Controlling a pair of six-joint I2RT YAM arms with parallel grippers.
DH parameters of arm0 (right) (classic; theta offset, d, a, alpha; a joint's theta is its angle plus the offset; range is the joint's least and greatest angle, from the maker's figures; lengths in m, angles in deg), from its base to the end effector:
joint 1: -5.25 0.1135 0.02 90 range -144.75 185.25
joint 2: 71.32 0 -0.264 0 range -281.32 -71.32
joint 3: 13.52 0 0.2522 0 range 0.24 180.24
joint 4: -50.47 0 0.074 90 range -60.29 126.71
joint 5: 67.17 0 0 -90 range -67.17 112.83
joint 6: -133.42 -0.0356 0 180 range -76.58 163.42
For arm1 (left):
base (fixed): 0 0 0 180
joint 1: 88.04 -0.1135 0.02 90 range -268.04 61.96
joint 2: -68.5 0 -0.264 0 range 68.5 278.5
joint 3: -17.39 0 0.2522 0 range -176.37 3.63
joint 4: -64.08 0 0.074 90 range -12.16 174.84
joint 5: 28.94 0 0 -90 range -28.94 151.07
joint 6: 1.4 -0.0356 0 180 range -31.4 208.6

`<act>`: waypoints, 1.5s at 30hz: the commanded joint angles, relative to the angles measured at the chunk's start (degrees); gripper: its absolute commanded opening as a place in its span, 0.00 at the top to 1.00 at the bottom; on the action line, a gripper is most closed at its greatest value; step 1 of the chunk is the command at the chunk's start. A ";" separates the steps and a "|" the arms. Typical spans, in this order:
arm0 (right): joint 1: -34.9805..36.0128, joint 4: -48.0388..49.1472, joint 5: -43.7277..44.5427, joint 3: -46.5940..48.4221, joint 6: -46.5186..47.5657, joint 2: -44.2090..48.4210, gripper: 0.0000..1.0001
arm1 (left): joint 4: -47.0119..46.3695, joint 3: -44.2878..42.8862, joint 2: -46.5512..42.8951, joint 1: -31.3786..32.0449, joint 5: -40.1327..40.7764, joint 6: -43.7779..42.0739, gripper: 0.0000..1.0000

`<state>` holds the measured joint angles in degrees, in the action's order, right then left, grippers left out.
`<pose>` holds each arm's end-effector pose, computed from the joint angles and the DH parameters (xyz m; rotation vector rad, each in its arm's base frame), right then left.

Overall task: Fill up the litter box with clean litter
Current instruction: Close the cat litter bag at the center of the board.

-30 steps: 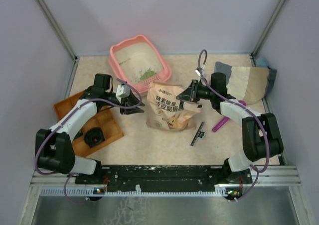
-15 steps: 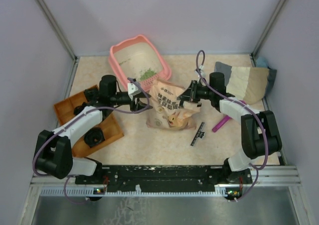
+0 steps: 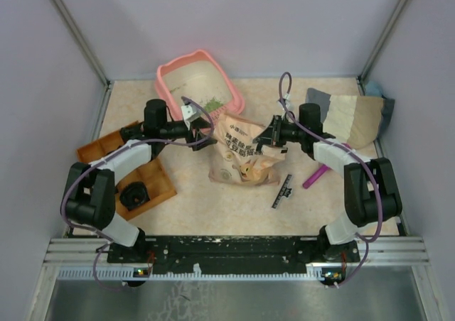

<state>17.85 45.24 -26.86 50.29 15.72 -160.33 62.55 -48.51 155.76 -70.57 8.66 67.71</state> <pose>0.3135 0.0979 0.2209 -0.2749 2.1479 1.3225 0.3085 -0.1267 0.2529 1.1499 1.4588 -0.8267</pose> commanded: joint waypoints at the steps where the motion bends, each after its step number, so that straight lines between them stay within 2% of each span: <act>1: 0.14 -0.80 -1.90 1.24 1.51 -0.81 1.00 | -5.40 -2.60 4.88 -0.03 -13.22 4.05 0.31; 5: 0.12 -1.89 -0.78 1.48 2.32 -0.64 1.00 | -13.26 -0.63 5.23 0.72 -17.54 7.86 0.34; 8: 0.14 -3.98 1.18 2.60 3.63 -0.84 1.00 | -12.81 -1.03 5.48 1.36 -21.56 8.17 0.42; 10: 0.14 -4.84 2.60 3.71 3.79 -1.21 1.00 | -10.41 -1.37 5.67 1.51 -22.96 6.76 0.57; 12: 0.14 -6.26 5.06 5.07 4.35 -1.76 1.00 | -9.71 -0.81 5.52 1.51 -23.33 6.03 0.81; 13: 0.03 -7.55 6.13 5.84 5.22 -2.04 0.95 | -9.71 -0.39 5.22 1.51 -22.88 6.01 0.92; 14: -0.12 -9.86 7.18 6.81 6.58 -2.31 0.88 | -9.45 -0.07 5.00 1.43 -22.56 5.90 0.99; 18: -1.15 -18.86 15.59 10.55 14.34 1.10 0.51 | -3.31 -1.47 4.41 1.17 -20.75 3.02 1.00; 20: -1.18 -21.61 22.57 11.03 18.74 6.29 0.44 | -1.24 -2.08 3.81 1.07 -19.38 1.63 1.00; 22: -1.40 -22.38 27.64 10.46 23.28 10.84 0.42 | -1.28 -2.09 3.34 0.94 -18.02 2.01 1.00; 24: -1.51 -23.47 28.43 9.78 28.82 14.73 0.41 | -1.80 -2.01 3.11 0.85 -17.33 2.94 1.00; 31: -1.51 -28.83 17.77 3.04 53.36 29.09 0.41 | -2.67 -1.91 3.00 0.71 -16.31 3.76 1.00; 35: -0.76 -34.75 13.34 0.77 60.00 32.90 0.43 | -3.86 -1.76 3.24 0.63 -15.89 4.48 1.00; 37: 2.26 -37.06 11.37 -0.43 66.22 33.58 0.45 | -3.99 -1.67 3.15 0.63 -15.72 4.54 1.00; 40: 6.06 -32.85 13.13 -4.35 68.31 34.83 0.44 | -4.34 -1.02 2.80 0.63 -15.38 4.31 1.00; 45: 6.52 -24.10 11.50 -9.35 68.30 34.77 0.47 | -4.31 -0.37 2.15 0.54 -15.63 3.76 1.00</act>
<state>24.14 12.50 -13.11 42.53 80.15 -126.93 58.50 -49.56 160.17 -69.80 -6.24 71.84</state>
